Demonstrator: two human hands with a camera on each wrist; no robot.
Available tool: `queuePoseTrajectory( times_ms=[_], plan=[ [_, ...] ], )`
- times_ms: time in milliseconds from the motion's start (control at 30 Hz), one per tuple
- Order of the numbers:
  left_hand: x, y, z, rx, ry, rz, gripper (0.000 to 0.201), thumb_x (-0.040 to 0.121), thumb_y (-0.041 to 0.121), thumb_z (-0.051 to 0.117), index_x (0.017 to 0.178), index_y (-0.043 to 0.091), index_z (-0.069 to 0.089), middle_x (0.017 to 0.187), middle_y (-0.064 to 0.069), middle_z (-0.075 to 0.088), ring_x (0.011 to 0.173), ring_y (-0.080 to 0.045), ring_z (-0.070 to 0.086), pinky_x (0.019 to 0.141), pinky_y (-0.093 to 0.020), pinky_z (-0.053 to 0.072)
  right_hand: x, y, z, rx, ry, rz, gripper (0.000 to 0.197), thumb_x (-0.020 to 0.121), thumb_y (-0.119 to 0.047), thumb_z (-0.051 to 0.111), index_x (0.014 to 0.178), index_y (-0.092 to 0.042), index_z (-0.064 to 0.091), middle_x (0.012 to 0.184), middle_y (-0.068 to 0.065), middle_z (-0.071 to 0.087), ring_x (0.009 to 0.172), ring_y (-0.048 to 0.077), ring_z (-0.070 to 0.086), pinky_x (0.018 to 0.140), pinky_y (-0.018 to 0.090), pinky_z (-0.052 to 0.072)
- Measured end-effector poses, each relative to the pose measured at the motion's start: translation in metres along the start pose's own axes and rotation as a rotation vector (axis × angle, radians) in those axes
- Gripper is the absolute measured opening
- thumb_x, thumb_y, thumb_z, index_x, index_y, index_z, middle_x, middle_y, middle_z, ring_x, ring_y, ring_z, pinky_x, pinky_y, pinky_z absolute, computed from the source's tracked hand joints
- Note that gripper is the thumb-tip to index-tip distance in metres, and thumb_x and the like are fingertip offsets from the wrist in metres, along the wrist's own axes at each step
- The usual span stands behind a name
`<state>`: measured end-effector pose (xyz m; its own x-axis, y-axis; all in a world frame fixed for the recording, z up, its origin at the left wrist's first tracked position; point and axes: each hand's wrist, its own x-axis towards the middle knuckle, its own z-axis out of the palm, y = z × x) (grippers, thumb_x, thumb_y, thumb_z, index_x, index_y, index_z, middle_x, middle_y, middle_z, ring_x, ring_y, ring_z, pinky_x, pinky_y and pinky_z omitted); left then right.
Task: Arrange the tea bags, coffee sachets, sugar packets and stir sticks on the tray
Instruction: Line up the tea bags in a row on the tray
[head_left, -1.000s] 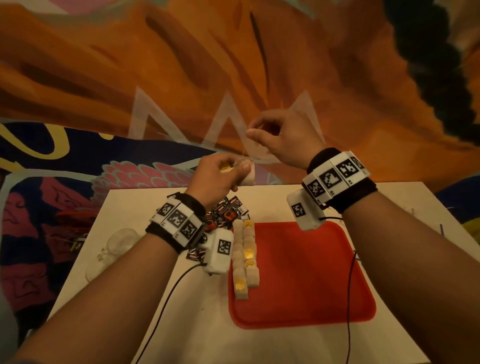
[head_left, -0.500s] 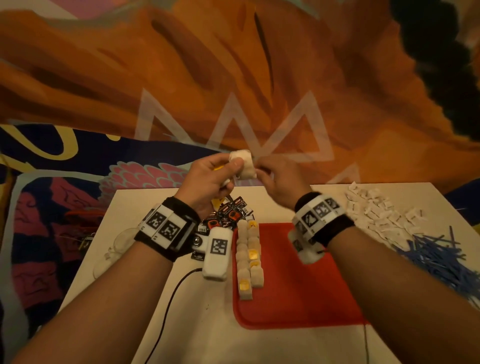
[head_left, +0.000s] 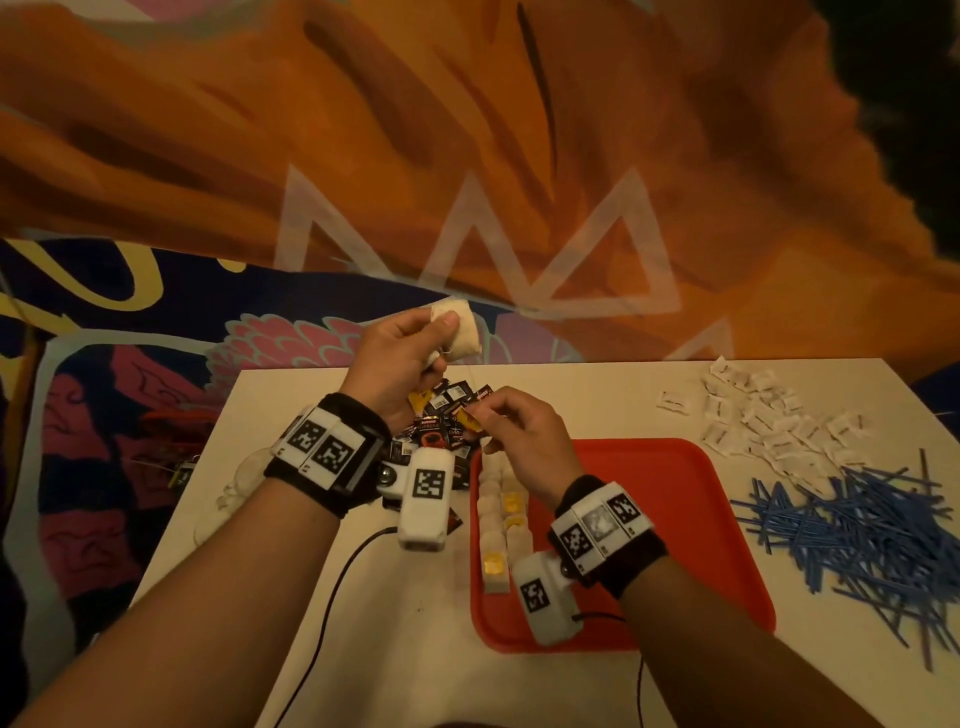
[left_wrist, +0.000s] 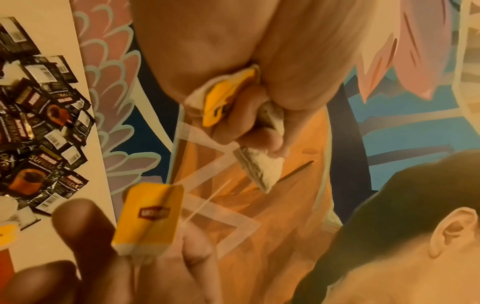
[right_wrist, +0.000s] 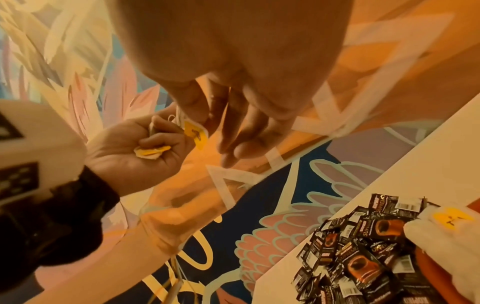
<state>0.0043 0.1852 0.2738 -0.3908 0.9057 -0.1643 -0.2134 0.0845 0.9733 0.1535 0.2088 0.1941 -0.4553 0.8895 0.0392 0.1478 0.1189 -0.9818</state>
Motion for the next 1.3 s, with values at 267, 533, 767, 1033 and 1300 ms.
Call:
queuePoseTrajectory(
  times_ms=[267,533,767,1033,1300],
  plan=[
    [0.006,-0.003,-0.007,-0.036,0.009,-0.039,0.007,0.098,0.014,0.061,0.103,0.012,0.065,0.083,-0.006,0.063,0.047,-0.002,0.046,0.037,-0.012,0.033,0.001,-0.015,-0.004,0.295,-0.069,0.067,0.018,0.087,0.012,0.058,0.081,-0.005,0.058,0.080,0.011,0.069,0.064,0.021,0.070,0.058,0.023,0.052],
    [0.007,-0.006,-0.015,-0.057,0.083,-0.040,0.014,0.095,0.010,0.063,0.108,0.015,0.066,0.087,-0.007,0.063,0.049,-0.004,0.046,0.038,-0.012,0.035,-0.007,-0.013,-0.004,0.307,-0.168,-0.035,0.021,0.085,0.010,0.063,0.095,-0.007,0.056,0.100,0.019,0.070,0.091,0.029,0.072,0.080,0.034,0.058],
    [0.003,-0.022,-0.017,0.114,0.090,0.032,0.019,0.095,0.011,0.064,0.107,0.027,0.065,0.100,-0.002,0.061,0.053,-0.002,0.051,0.053,-0.016,0.047,-0.003,-0.026,-0.008,-0.245,-0.089,-0.151,0.007,0.083,-0.017,0.076,0.082,-0.024,0.076,0.082,-0.011,0.073,0.076,0.004,0.065,0.070,0.010,0.045],
    [-0.003,-0.043,-0.016,0.252,-0.013,0.119,0.023,0.093,0.011,0.068,0.110,0.027,0.069,0.100,-0.010,0.068,0.066,-0.018,0.063,0.062,-0.035,0.053,0.005,-0.044,-0.014,-0.131,-0.095,-0.060,0.016,0.082,-0.012,0.077,0.092,-0.022,0.071,0.080,-0.004,0.074,0.081,0.007,0.070,0.081,0.025,0.056],
    [-0.012,-0.053,-0.014,0.409,-0.085,0.240,0.026,0.091,0.013,0.071,0.105,0.034,0.067,0.086,0.007,0.069,0.057,-0.007,0.061,0.054,-0.025,0.050,0.021,-0.047,-0.019,-0.086,0.092,-0.055,0.017,0.081,-0.010,0.077,0.082,-0.026,0.073,0.084,-0.010,0.072,0.075,-0.004,0.066,0.068,0.010,0.050]
  ],
)
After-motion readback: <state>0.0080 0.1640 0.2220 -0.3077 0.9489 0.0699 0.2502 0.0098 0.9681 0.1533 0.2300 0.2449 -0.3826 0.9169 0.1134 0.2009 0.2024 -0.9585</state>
